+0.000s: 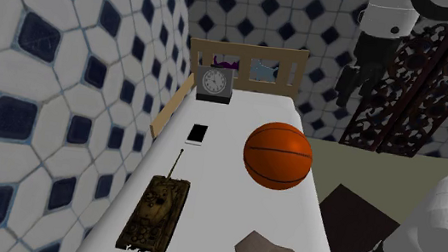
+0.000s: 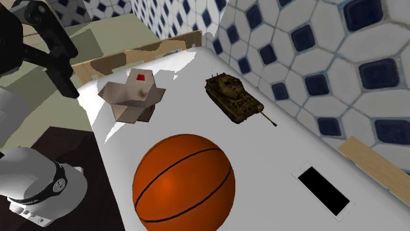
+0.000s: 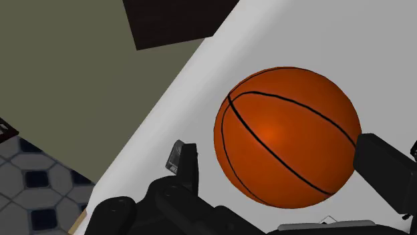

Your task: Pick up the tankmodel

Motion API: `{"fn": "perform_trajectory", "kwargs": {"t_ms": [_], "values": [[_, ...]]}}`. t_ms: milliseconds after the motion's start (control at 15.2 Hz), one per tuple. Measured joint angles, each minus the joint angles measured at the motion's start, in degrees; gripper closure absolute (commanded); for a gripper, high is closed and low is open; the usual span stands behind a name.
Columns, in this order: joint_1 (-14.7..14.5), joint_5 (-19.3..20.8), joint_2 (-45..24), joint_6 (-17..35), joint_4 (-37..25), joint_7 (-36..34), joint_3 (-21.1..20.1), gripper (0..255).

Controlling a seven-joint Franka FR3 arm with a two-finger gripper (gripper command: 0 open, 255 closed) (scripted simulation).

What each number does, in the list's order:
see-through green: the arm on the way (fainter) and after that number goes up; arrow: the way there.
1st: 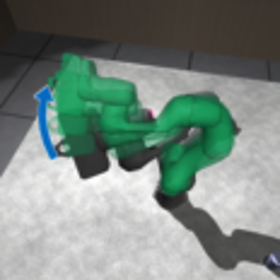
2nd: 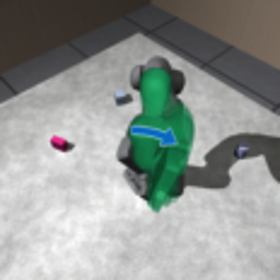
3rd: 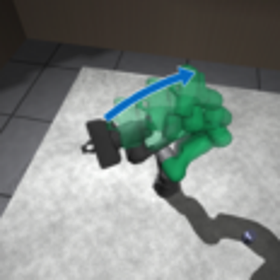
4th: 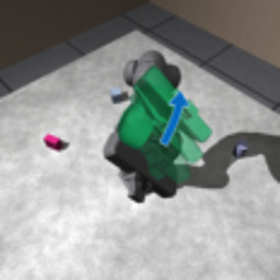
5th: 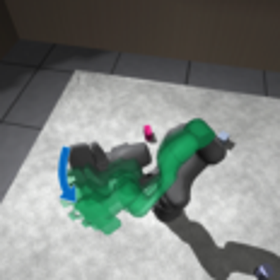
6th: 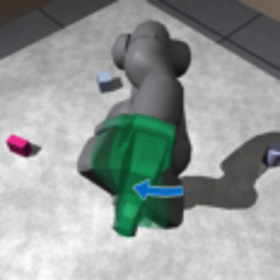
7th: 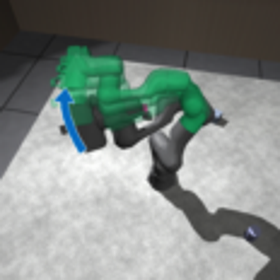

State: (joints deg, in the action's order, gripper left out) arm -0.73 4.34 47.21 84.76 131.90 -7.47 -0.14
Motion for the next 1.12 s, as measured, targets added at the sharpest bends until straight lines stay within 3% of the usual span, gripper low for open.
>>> {"fn": "perform_trajectory", "kwargs": {"t_ms": [594,1122], "values": [[-0.24,-6.3,-4.11,7.72,4.15,-12.65,-7.48,0],[-0.27,-12.06,-14.22,17.33,3.38,-27.68,-16.92,0]]}}
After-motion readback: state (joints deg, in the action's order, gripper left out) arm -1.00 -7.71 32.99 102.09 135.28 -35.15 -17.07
